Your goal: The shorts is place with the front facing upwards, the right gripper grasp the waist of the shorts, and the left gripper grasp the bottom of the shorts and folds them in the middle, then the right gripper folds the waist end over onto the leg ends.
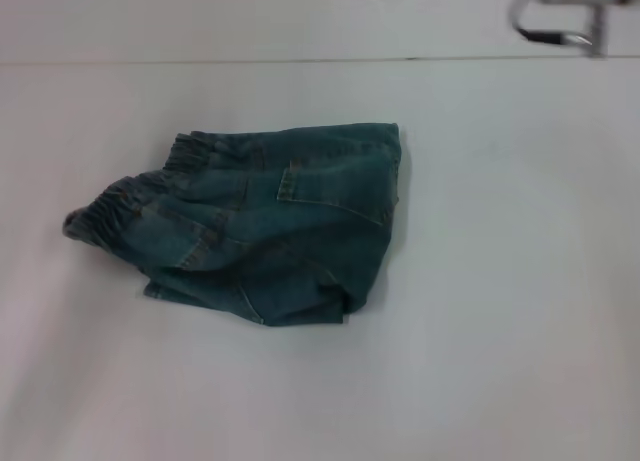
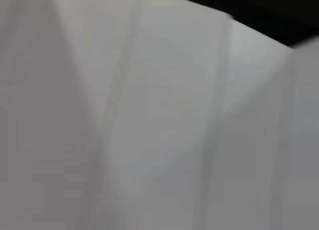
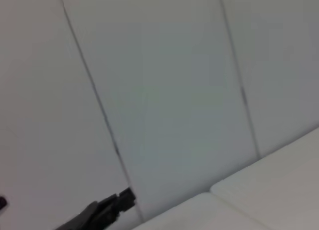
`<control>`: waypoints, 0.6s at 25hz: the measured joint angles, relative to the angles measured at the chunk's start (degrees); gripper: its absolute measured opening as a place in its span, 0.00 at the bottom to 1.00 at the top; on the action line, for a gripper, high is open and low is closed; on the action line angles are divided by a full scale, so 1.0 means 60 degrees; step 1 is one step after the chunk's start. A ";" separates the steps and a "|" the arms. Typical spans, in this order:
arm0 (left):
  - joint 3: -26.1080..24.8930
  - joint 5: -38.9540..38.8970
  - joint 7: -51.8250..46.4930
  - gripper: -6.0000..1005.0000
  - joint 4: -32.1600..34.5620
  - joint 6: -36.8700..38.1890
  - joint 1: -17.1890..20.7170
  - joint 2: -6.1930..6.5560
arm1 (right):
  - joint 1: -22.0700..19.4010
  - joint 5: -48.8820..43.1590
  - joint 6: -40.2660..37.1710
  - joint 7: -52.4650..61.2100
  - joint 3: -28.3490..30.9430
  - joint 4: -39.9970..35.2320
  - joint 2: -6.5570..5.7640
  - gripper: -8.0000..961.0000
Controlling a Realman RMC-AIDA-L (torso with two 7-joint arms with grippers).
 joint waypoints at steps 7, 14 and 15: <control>0.0000 0.4203 -0.2610 0.26 0.2029 0.0986 -0.0125 0.0025 | -0.2002 0.0251 -0.1376 -0.1962 0.0805 -0.0426 -0.0148 0.73; -0.0010 0.7511 -0.4527 0.64 0.2908 0.2680 -0.0793 0.0321 | -0.3527 -0.0170 -0.3286 -0.3265 0.1148 -0.0961 -0.0396 0.98; 0.0002 0.7841 -0.4670 0.67 0.2920 0.2725 -0.0891 0.0342 | -0.3640 -0.0357 -0.3359 -0.3367 0.1146 -0.0985 -0.0396 0.98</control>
